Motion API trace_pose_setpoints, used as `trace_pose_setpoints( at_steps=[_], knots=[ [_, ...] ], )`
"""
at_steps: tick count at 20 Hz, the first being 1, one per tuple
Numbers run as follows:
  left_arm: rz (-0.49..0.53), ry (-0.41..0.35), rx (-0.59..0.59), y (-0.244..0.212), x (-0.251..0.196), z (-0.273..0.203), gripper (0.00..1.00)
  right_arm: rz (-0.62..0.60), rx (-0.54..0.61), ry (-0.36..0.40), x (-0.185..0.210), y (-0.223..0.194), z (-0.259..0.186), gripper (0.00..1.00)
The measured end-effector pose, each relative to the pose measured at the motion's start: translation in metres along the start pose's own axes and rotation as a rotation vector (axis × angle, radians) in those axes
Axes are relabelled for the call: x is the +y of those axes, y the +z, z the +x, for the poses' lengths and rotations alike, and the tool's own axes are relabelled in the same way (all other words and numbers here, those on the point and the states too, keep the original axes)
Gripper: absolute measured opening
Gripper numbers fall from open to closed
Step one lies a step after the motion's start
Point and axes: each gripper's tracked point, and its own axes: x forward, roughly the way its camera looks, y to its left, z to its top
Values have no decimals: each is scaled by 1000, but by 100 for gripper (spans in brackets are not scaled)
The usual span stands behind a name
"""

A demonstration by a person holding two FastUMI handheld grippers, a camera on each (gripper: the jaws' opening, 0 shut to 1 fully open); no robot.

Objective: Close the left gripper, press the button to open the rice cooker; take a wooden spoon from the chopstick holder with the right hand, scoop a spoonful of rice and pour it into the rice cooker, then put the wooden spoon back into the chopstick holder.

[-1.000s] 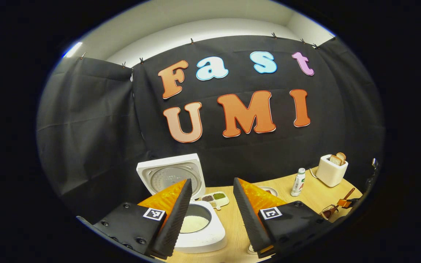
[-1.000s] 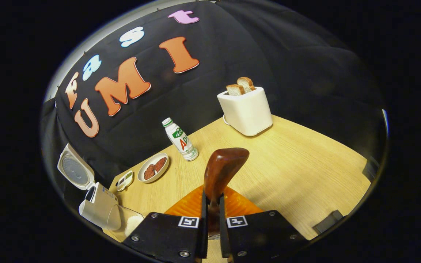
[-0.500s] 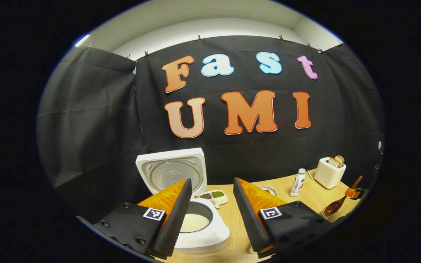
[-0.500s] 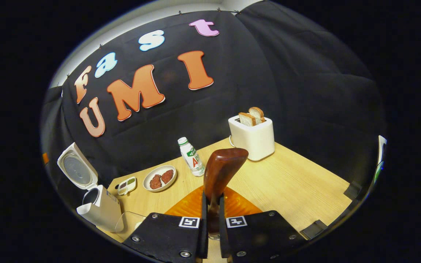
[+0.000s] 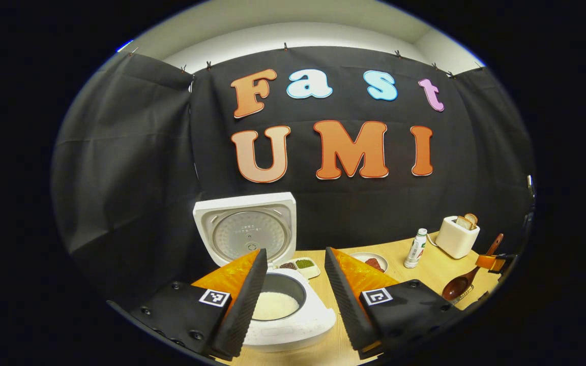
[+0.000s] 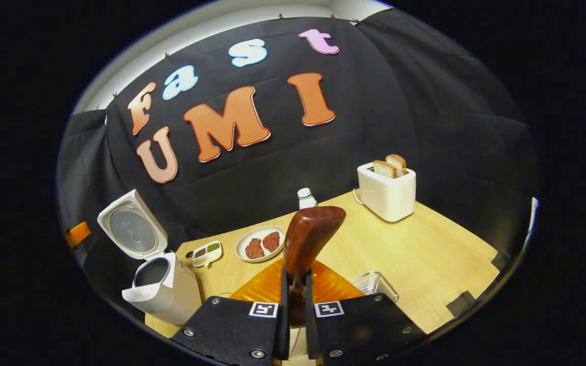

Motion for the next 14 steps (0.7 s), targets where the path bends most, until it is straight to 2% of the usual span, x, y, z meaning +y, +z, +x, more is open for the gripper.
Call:
trace_pose_setpoints(
  at_steps=[1, 3, 6, 8, 9, 11, 14],
  knots=[
    [4, -4, 0, -1, 6, 1, 76, -7, 10, 6, 9, -8, 0, 12],
    [8, -9, 1, -5, 17, 0, 80, -39, 24, 6, 25, -21, 4, 12],
    [-1, -25, 11, -14, 28, 1, 80, -113, 67, -18, 39, -51, 11, 12],
    [0, -30, 16, -19, 36, 2, 80, -156, 109, -48, 41, -70, 15, 12],
    [1, -32, 16, -20, 40, 3, 76, -168, 114, -60, 41, -75, 17, 12],
    [6, -39, 17, -22, 45, 4, 80, -190, 115, -92, 37, -79, 21, 12],
    [8, -50, 22, -28, 49, 6, 80, -229, 116, -156, 28, -84, 28, 12]
  ],
)
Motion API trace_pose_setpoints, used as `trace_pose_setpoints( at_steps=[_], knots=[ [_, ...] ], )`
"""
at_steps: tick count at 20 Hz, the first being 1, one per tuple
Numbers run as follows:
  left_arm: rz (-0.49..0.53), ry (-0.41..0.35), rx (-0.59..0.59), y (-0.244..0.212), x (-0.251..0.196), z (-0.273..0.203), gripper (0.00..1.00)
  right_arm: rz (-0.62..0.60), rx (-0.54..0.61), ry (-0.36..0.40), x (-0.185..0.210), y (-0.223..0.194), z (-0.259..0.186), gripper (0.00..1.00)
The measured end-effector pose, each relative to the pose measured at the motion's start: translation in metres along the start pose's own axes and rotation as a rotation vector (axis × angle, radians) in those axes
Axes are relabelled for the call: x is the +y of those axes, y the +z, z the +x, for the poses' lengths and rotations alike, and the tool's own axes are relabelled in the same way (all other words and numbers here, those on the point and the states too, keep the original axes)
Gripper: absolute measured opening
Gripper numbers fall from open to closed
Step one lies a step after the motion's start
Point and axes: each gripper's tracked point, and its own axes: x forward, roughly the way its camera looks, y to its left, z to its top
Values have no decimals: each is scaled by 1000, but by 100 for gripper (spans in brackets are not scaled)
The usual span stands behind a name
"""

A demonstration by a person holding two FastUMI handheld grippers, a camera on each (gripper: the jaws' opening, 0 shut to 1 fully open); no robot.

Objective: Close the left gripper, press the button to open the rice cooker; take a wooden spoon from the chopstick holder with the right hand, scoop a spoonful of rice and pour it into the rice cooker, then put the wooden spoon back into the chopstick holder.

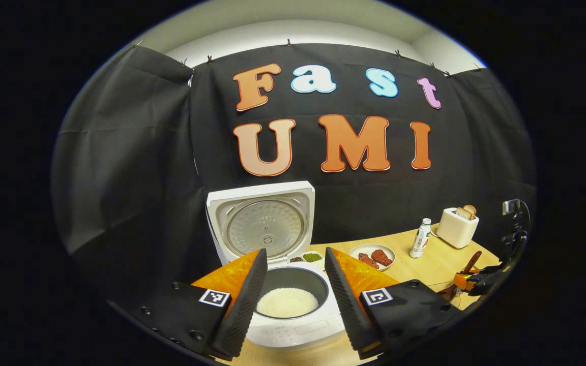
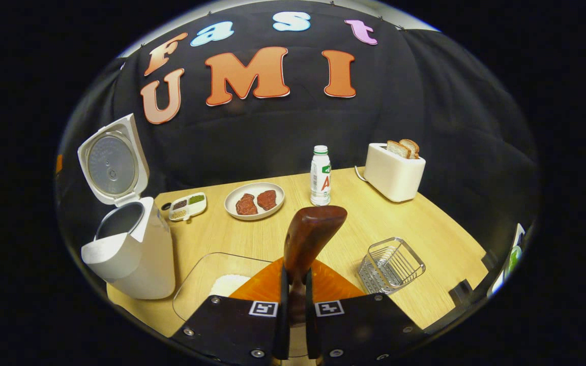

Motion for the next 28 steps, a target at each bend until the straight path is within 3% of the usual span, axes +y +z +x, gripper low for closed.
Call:
trace_pose_setpoints(
  at_steps=[1, 5, 6, 7, 8, 11, 12, 17, 20, 23, 28],
  knots=[
    [-1, -4, 2, -1, 1, 1, 76, -8, -1, -22, -1, 0, 4, 12],
    [5, -10, 8, -6, 8, 2, 80, -26, 5, -108, -3, -6, 14, 8],
    [9, -9, 8, -7, 11, 2, 80, -36, 8, -122, -2, -10, 16, 12],
    [12, -4, 6, -6, 14, 2, 80, -49, 3, -135, 0, -11, 19, 8],
    [16, -1, 5, -6, 18, 2, 80, -60, -7, -148, 2, -11, 20, 12],
    [19, 11, 9, -9, 26, 1, 80, -40, 1, -165, 8, -18, 24, 12],
    [19, 15, 11, -11, 29, 1, 80, -26, 12, -160, 12, -23, 25, 8],
    [19, 35, 32, -19, 38, 3, 80, 23, 47, -76, 45, -35, 28, 12],
    [20, 44, 39, -21, 39, 4, 80, 123, 90, 19, 75, -42, 24, 12],
    [27, 47, 37, -20, 38, 5, 80, 168, 116, 57, 84, -43, 24, 13],
    [27, 48, 48, -23, 35, 6, 76, 370, 188, 122, 86, -49, 19, 12]
  ],
)
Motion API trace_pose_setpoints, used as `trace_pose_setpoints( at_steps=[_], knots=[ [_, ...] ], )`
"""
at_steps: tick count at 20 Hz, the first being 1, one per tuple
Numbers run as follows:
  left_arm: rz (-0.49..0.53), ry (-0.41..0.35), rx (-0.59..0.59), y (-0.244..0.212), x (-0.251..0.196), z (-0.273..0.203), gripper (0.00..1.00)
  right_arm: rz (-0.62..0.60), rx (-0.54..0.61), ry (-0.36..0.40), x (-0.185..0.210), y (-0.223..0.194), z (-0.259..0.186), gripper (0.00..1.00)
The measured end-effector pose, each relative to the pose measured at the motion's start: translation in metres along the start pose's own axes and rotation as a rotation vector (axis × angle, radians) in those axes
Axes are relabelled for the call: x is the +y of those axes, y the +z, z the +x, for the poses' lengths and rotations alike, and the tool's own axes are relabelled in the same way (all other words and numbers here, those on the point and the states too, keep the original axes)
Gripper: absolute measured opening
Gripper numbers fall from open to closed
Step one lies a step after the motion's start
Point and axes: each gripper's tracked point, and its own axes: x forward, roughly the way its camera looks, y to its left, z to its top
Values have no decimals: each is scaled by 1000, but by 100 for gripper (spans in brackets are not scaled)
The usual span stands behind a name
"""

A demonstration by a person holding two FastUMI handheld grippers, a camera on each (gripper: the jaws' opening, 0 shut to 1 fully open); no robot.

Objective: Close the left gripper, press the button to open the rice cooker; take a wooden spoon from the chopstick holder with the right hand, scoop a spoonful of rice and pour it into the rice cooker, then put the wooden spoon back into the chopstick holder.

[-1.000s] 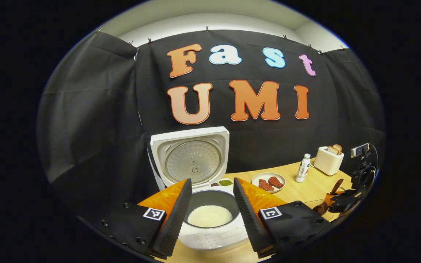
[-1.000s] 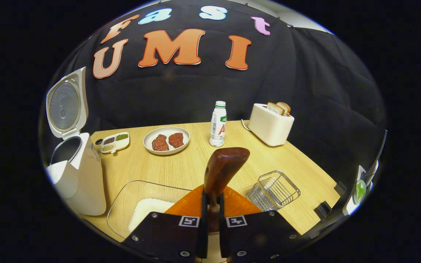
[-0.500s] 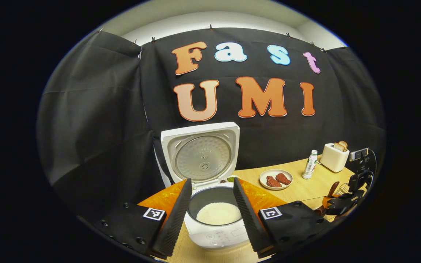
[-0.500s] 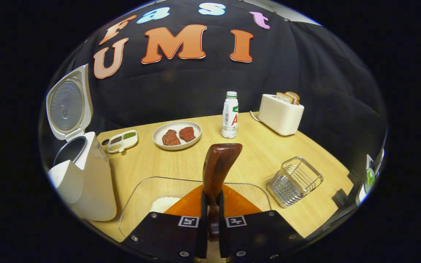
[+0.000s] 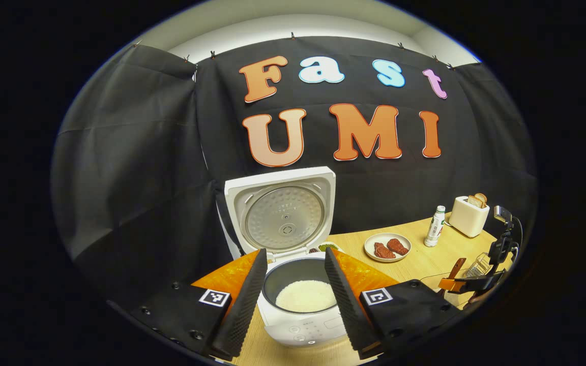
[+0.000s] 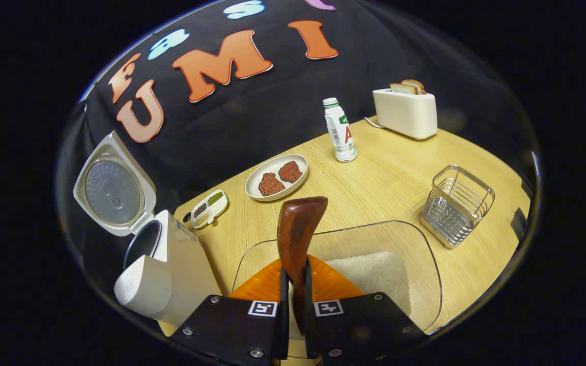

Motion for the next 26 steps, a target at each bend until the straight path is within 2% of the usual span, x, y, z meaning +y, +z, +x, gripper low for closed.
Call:
trace_pose_setpoints(
  at_steps=[1, 5, 11, 12, 13, 17, 24, 26],
  knots=[
    [-1, -1, 2, -1, -1, 1, 80, 44, 13, 11, -2, -1, -1, 12],
    [10, -10, 8, -1, -5, 2, 80, 199, 52, 53, -4, -5, -4, 12],
    [16, -29, 15, -2, -13, 2, 80, 277, 74, 107, 3, -6, -7, 12],
    [18, -29, 15, -3, -14, 2, 76, 291, 80, 112, 2, -7, -9, 12],
    [20, -30, 15, -3, -14, 1, 80, 307, 86, 123, 0, -8, -10, 12],
    [22, -31, 17, -3, -17, 0, 80, 398, 98, 153, -11, -7, -13, 12],
    [15, -36, 7, 5, -30, -1, 80, 526, 46, 222, -41, 26, -23, 12],
    [8, -35, 1, 9, -35, -1, 76, 577, 35, 238, -51, 39, -28, 12]
  ],
)
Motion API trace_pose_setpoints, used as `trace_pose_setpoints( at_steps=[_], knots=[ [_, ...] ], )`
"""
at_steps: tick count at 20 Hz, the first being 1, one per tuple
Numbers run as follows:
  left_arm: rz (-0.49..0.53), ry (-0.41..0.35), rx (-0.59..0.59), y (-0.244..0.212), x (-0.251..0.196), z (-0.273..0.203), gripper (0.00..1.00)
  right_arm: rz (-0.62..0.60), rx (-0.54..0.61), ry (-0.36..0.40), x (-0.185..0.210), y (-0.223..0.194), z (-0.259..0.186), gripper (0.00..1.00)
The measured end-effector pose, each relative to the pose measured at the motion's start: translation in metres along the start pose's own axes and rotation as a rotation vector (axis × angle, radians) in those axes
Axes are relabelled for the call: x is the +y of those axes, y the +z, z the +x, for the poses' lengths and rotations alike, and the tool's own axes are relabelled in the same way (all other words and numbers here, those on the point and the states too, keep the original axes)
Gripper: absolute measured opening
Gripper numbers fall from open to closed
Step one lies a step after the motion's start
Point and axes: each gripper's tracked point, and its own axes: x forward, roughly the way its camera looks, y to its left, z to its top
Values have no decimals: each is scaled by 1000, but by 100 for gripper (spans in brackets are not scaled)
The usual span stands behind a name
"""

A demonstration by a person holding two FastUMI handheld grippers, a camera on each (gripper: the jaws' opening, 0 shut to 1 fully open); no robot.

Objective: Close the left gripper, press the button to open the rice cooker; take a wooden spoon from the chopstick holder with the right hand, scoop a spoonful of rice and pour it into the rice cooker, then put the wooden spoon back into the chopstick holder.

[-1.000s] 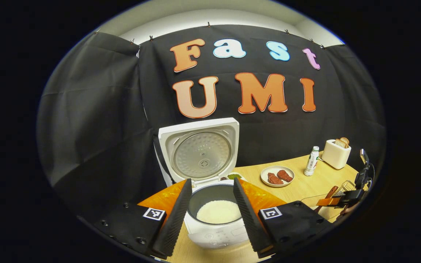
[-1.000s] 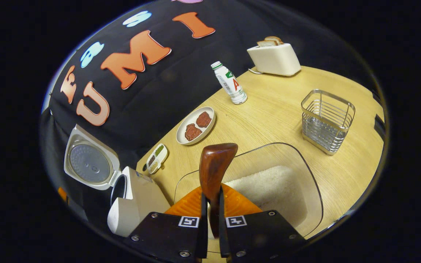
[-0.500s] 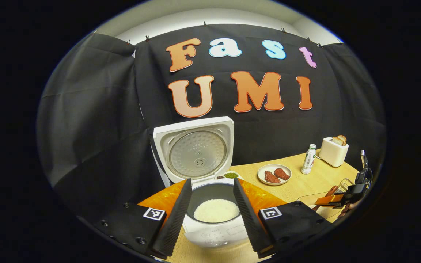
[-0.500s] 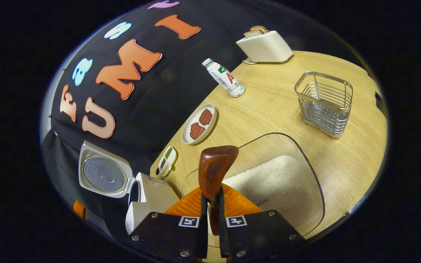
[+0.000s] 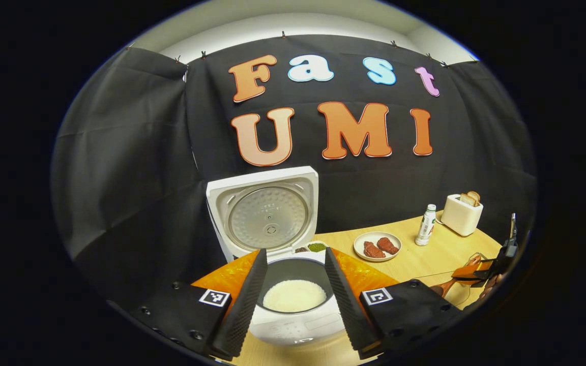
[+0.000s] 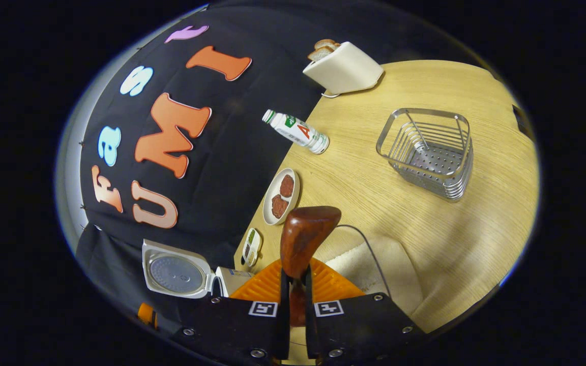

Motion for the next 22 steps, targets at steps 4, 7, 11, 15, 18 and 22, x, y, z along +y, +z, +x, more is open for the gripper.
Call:
trace_pose_setpoints(
  at_steps=[4, 7, 11, 15, 18, 22],
  knots=[
    [-16, 14, -17, 8, -7, 1, 76, 91, -26, 55, 10, 27, -11, 12],
    [-47, 21, -31, 16, -14, -2, 86, 173, -26, 115, 28, 43, -18, 12],
    [-54, 44, -42, 19, -17, -3, 91, 213, -5, 176, 53, 56, -23, 12],
    [-93, 88, -54, 20, -9, -9, 89, 282, 48, 269, 94, 58, -19, 12],
    [-121, 129, -55, 18, 3, -16, 89, 312, 100, 333, 128, 53, -12, 12],
    [-126, 197, -60, 13, 24, -30, 91, 378, 183, 432, 180, 39, -2, 12]
  ],
)
